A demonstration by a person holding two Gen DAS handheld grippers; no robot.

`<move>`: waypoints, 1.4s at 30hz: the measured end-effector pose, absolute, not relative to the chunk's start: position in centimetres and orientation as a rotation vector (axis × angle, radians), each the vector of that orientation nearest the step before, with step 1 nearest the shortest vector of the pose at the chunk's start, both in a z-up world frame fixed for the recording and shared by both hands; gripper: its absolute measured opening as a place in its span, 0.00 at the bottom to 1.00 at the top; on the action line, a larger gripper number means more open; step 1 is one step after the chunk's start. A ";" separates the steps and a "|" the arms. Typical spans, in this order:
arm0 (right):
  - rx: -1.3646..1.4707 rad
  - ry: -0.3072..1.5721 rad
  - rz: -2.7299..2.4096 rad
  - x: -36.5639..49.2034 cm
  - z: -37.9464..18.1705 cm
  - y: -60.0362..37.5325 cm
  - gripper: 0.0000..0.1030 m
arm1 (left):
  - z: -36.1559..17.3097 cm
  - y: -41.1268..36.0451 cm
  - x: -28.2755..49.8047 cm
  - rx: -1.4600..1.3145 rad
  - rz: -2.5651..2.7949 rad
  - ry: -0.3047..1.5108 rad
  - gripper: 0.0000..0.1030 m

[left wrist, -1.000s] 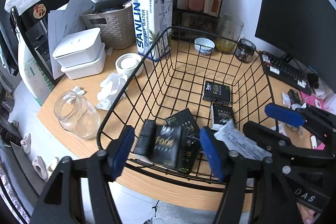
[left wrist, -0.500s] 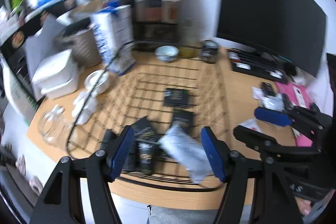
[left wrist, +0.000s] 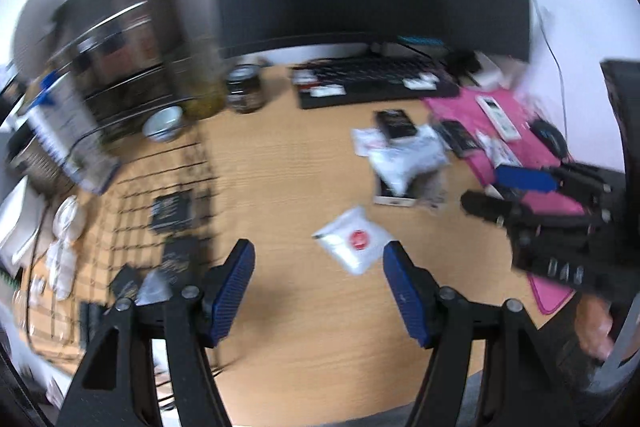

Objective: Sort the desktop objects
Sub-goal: 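Move both grippers back over the pile on the desk, then grasp a black Face pack with the right gripper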

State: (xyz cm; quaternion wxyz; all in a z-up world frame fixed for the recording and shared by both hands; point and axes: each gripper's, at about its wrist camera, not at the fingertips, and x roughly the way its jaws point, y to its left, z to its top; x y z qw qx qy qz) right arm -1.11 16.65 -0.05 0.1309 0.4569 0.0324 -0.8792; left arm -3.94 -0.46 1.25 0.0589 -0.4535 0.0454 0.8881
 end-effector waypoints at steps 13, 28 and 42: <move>1.583 -0.062 -2.649 -4.1 -6.1 27.9 0.51 | -6.0 6.3 -11.9 -1.517 2.544 0.246 0.72; 1.591 -0.009 -2.690 -5.9 -7.6 28.2 0.58 | -8.1 8.2 -17.3 -1.533 2.494 0.251 0.73; 1.602 0.009 -2.594 -4.9 -8.6 26.5 0.60 | -9.6 8.4 -17.1 -1.596 2.436 0.243 0.50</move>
